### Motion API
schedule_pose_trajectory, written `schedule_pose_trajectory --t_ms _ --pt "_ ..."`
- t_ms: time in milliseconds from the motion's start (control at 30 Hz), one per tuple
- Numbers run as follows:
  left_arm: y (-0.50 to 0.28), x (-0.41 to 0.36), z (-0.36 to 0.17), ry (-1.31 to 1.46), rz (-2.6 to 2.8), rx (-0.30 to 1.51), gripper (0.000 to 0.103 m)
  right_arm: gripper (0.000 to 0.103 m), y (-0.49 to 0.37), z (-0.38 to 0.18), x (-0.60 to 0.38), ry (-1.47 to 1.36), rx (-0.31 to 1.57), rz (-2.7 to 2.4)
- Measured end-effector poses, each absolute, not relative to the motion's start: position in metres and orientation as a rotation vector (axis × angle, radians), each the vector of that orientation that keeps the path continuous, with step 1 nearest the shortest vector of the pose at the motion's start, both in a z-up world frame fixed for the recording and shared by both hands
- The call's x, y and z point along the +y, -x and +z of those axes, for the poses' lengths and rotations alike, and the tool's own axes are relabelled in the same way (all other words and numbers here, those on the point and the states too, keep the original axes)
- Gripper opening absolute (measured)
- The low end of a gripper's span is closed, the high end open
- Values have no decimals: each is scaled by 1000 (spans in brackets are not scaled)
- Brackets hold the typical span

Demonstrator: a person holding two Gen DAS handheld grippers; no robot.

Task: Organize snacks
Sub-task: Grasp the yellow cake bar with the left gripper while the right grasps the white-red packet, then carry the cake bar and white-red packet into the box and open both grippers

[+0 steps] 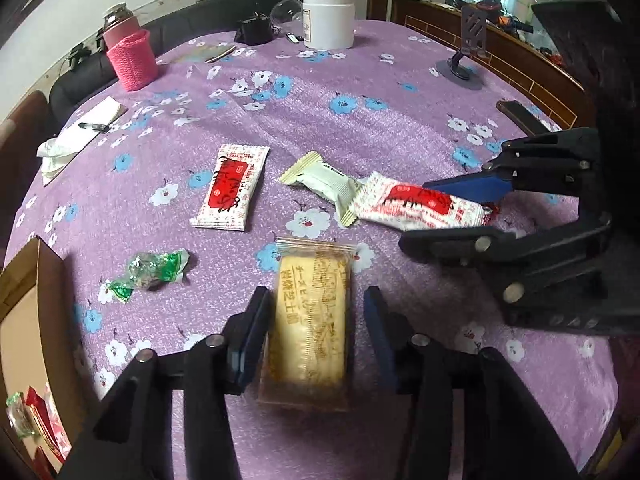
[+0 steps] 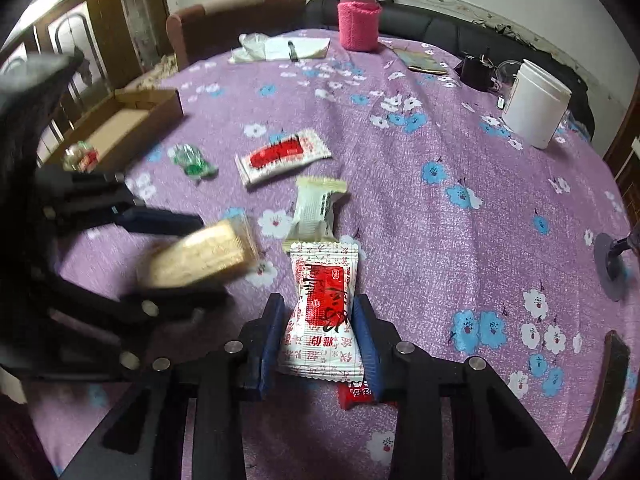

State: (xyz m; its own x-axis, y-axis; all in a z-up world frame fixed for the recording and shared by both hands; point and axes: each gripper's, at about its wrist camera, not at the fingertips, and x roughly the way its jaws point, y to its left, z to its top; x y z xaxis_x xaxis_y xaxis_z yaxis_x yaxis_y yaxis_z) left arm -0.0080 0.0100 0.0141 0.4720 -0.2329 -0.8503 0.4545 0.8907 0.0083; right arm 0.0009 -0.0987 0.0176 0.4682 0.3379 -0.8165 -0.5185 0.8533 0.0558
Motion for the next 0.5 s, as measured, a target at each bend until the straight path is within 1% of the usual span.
schedule_pose_trajectory --t_ms 33,200,500 --pt "9 11 15 -238 -432 995 32 38 -1 20 -100 191 942 540" --pt "21 25 21 -148 -432 989 32 38 -6 34 -114 37 900 617" --pt "65 93 66 95 -373 884 33 38 -11 42 -129 -163 857 678"
